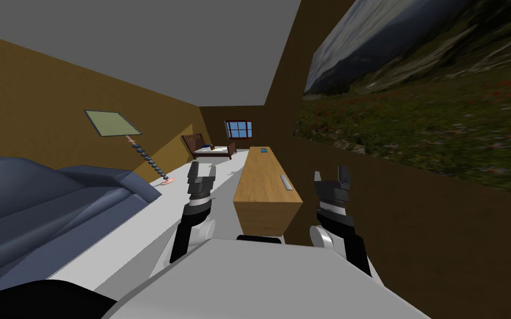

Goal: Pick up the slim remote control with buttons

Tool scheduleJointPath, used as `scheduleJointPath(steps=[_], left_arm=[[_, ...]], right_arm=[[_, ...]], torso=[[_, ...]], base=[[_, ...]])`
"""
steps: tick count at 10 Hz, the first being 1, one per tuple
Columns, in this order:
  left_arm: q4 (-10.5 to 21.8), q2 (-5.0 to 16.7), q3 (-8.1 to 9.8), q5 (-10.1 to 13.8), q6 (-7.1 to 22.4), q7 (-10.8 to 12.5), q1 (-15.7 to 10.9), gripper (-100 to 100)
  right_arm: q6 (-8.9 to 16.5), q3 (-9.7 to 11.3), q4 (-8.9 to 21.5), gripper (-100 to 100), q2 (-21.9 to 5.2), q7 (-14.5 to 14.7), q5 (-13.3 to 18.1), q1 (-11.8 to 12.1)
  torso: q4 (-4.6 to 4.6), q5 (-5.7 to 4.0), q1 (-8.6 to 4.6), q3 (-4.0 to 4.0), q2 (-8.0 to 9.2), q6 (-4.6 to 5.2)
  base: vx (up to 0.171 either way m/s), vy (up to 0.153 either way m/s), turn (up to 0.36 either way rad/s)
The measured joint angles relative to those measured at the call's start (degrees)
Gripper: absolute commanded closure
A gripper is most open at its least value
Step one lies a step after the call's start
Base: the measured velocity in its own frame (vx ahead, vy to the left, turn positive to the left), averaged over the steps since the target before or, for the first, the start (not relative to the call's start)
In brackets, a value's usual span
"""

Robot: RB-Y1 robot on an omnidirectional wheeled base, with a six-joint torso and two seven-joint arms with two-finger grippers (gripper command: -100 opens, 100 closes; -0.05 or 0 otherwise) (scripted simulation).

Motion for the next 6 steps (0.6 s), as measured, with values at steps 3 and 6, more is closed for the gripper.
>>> scheduleJointPath(steps=[3,6], left_arm=[[0.0,0.0,-0.01,0.0,0.0,0.0,0.0,0],[0.0,0.0,-0.01,0.0,0.0,0.0,0.0,0]], right_arm=[[-1.6,-0.1,0.0,-100,-4.8,-0.7,1.8,0.1],[-3.6,-0.4,0.5,-100,-9.4,-1.9,4.0,0.2]], torso=[[0.06,0.05,0.24,0.16,0.28,0.0],[0.08,0.03,0.14,0.19,0.33,-0.01]], base=[[-0.082,0.064,0.037],[-0.092,0.044,0.044]])
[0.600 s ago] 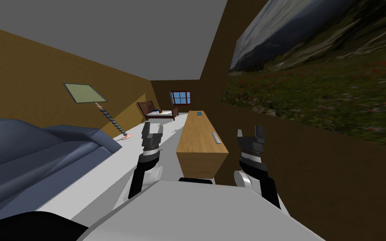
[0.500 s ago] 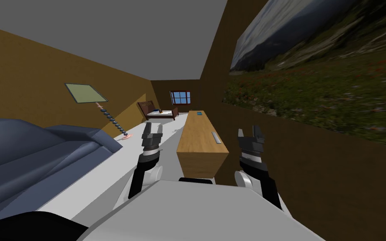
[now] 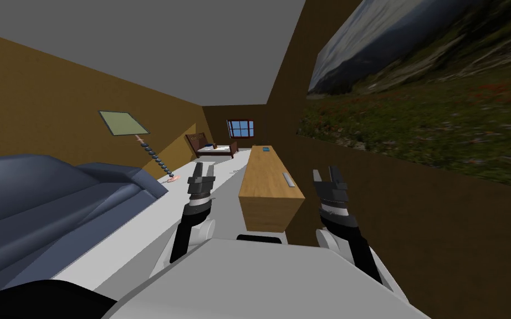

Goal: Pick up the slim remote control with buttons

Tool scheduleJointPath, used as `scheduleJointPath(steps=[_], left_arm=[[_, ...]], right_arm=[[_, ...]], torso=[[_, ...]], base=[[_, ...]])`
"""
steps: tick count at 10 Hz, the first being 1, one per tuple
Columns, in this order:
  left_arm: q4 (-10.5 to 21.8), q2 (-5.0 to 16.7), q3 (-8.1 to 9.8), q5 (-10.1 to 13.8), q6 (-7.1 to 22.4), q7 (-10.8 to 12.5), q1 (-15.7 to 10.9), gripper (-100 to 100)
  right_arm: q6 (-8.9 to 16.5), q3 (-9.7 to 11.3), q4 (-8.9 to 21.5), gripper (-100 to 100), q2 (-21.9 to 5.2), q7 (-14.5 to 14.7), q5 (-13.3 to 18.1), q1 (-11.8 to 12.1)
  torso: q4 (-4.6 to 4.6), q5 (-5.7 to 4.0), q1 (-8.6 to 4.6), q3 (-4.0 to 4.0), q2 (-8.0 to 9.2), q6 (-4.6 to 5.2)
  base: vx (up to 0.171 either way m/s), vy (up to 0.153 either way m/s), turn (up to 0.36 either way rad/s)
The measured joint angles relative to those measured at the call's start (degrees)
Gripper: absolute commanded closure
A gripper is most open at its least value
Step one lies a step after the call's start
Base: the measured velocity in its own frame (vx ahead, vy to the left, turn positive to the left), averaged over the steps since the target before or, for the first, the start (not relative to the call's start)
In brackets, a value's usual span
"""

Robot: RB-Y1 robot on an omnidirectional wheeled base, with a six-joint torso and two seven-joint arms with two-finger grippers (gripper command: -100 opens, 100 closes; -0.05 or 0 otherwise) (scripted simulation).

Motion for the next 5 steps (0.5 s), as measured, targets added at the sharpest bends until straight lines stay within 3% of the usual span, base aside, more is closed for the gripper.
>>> scheduleJointPath(steps=[5], left_arm=[[0.0,0.0,0.0,0.0,0.0,0.0,0.0,0]], right_arm=[[-4.7,-0.3,3.4,-100,-8.5,-3.9,5.9,0.0]], torso=[[0.04,0.03,0.14,0.1,0.17,-0.01]], base=[[-0.133,0.085,0.101]])
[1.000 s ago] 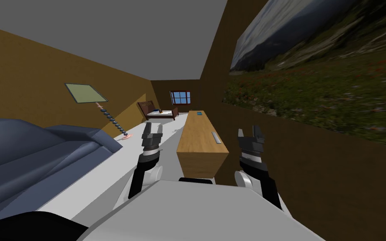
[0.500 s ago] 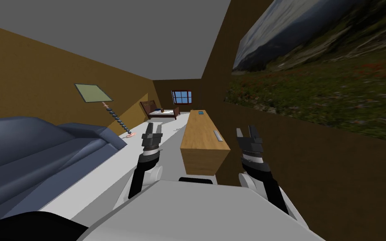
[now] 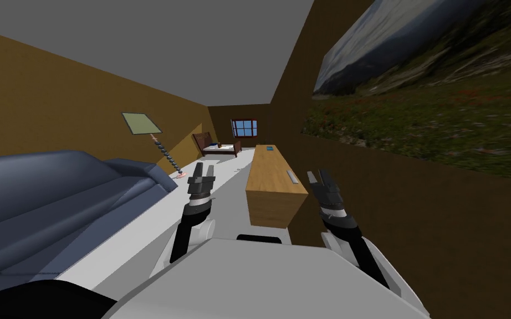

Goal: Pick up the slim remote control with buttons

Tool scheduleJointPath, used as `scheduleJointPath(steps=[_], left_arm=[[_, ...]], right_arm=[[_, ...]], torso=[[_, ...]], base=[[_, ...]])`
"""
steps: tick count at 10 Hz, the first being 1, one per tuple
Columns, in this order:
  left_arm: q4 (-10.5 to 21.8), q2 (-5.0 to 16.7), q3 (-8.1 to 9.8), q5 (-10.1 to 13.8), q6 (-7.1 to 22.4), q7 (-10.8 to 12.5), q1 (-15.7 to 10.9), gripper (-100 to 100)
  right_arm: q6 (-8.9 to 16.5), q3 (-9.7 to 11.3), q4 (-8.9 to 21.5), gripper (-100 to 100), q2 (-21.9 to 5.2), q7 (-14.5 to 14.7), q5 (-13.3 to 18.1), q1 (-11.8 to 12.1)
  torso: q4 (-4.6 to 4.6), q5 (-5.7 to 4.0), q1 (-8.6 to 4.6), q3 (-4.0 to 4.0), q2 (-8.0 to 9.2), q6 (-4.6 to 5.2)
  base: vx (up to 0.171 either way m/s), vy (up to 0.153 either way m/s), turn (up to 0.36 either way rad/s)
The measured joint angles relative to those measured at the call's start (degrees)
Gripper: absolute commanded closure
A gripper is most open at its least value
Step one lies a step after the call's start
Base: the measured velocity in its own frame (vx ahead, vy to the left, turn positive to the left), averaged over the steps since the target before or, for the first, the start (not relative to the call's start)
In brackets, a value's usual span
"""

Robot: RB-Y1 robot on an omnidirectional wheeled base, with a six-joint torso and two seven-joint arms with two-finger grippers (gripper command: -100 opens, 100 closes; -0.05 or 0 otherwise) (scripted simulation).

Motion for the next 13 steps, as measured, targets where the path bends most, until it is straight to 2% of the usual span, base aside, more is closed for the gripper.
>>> scheduleJointPath(steps=[3,5,9,12,13], left_arm=[[0.0,0.0,0.0,0.0,0.0,0.0,0.0,0],[0.0,0.0,0.0,0.0,0.0,0.0,0.0,0],[0.0,0.0,0.01,0.0,0.0,0.0,0.0,0],[0.0,0.0,0.01,0.0,0.0,0.0,0.0,0],[0.0,0.0,0.01,0.0,0.0,0.0,0.0,0]], right_arm=[[-3.5,0.5,3.9,-100,-4.7,-2.9,4.0,0.0],[-6.8,1.0,7.7,-100,-8.4,-6.1,7.3,0.5],[-10.4,2.3,13.9,-100,-13.6,-10.1,12.5,0.6],[-12.8,2.4,17.8,-100,-17.4,-13.6,15.1,1.4],[-14.0,3.5,20.2,-100,-18.5,-14.5,16.9,0.8]], torso=[[-0.01,0.01,0.02,-0.03,-0.06,0.0],[0.01,0.05,0.22,0.03,0.04,0.0],[-0.03,-0.03,-0.19,-0.1,-0.19,0.0],[-0.04,-0.03,-0.19,-0.12,-0.23,0.04],[-0.03,-0.04,-0.18,-0.1,-0.18,0.0]], base=[[-0.117,0.098,0.139],[-0.118,0.134,0.146],[-0.069,0.058,0.138],[-0.065,0.059,0.165],[-0.056,0.049,0.122]])
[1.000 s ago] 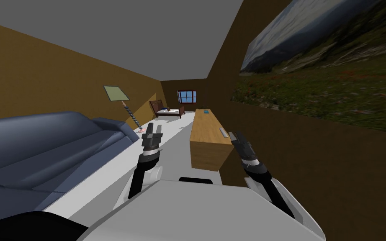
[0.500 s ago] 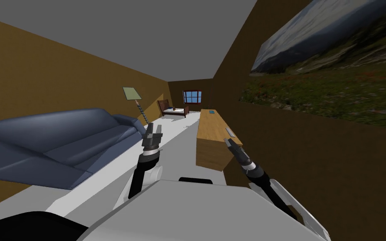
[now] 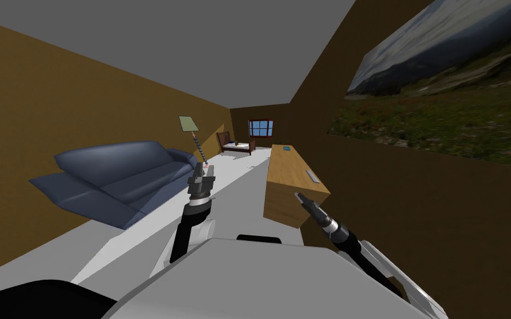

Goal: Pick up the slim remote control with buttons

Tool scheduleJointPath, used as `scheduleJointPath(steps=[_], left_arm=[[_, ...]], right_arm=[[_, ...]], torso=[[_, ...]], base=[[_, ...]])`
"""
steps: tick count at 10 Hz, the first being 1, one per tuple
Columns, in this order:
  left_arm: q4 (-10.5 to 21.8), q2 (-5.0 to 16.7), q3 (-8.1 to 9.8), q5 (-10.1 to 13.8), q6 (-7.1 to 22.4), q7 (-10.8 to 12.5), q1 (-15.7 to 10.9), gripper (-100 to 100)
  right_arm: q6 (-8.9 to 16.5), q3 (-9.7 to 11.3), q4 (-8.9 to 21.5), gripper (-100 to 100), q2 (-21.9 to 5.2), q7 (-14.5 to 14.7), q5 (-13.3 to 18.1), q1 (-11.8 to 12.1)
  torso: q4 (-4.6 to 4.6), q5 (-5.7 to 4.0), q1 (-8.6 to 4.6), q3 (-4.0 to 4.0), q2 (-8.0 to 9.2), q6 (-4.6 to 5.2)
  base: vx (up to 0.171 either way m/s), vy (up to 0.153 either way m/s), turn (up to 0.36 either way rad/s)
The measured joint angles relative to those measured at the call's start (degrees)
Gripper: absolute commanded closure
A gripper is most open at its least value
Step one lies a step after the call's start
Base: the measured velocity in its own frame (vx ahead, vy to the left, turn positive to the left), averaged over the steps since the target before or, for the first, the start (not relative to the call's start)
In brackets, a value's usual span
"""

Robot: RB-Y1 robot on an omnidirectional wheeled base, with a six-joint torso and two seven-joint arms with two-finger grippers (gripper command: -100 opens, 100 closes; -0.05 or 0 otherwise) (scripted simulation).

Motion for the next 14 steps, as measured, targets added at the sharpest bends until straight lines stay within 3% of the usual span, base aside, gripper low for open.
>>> scheduleJointPath(steps=[11,14], left_arm=[[0.0,0.0,0.01,0.0,0.0,0.0,0.0,0],[0.0,0.0,0.01,0.0,0.0,0.0,0.0,0]], right_arm=[[-7.3,2.8,17.3,-100,-12.7,-10.9,9.3,1.2],[-8.0,3.7,21.3,-100,-16.4,-14.2,11.4,1.1]], torso=[[-0.03,-0.04,-0.19,-0.08,-0.15,0.05],[-0.03,-0.04,-0.22,-0.09,-0.18,0.05]], base=[[-0.031,0.031,0.126],[-0.019,0.011,0.121]])
